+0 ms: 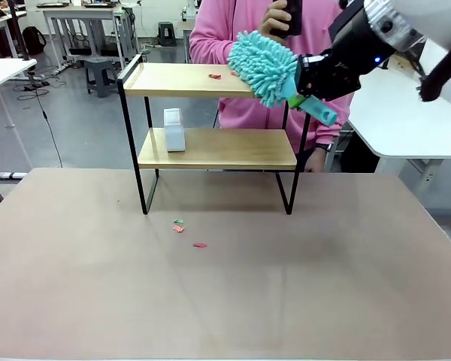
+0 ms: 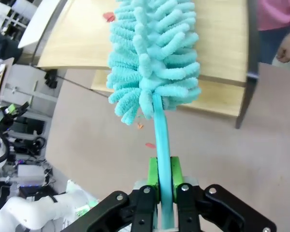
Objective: Clean the shelf.
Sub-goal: Clean the remaining tier of the Shelf with the Duster once objects are removed.
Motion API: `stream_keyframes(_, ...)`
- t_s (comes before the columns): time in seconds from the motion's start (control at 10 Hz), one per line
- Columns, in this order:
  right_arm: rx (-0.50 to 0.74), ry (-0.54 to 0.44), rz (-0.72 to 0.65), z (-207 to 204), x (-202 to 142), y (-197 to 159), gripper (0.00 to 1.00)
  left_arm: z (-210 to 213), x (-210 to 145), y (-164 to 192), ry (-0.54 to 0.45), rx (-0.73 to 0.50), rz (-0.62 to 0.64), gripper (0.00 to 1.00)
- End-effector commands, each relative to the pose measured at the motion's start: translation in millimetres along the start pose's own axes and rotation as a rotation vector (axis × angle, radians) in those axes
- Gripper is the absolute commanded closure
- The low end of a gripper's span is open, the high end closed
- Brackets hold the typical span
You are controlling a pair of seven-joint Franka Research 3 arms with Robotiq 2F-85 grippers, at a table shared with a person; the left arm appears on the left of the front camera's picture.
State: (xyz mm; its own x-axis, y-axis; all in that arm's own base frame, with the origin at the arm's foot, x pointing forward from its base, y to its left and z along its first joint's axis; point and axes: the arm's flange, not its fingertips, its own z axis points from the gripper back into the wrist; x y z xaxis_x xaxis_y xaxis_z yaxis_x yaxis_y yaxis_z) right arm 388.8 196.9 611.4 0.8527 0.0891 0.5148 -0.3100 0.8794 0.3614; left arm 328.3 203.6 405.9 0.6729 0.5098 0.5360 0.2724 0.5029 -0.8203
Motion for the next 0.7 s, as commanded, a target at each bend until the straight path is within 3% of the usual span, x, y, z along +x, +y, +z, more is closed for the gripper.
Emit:
stream_keyframes(0.0, 0.123, 0.109, 0.028, -3, 11, 0, 1.0, -2, -3, -1, -0.023, -0.016, -0.019, 0.0)
stream_keyframes(0.2, 0.244, 0.198, 0.058, 0, 12, -1, 1.0, -2, -3, -1, -0.023, -0.016, -0.019, 0.0)
stream_keyframes(0.4, 0.425, 0.393, 0.07, 16, 7, -13, 1.0, -2, -3, -1, -0.023, -0.016, -0.019, 0.0)
stream_keyframes(0.6, 0.615, 0.648, 0.121, 38, -5, -26, 1.0, -2, -3, -1, -0.023, -0.016, -0.019, 0.0)
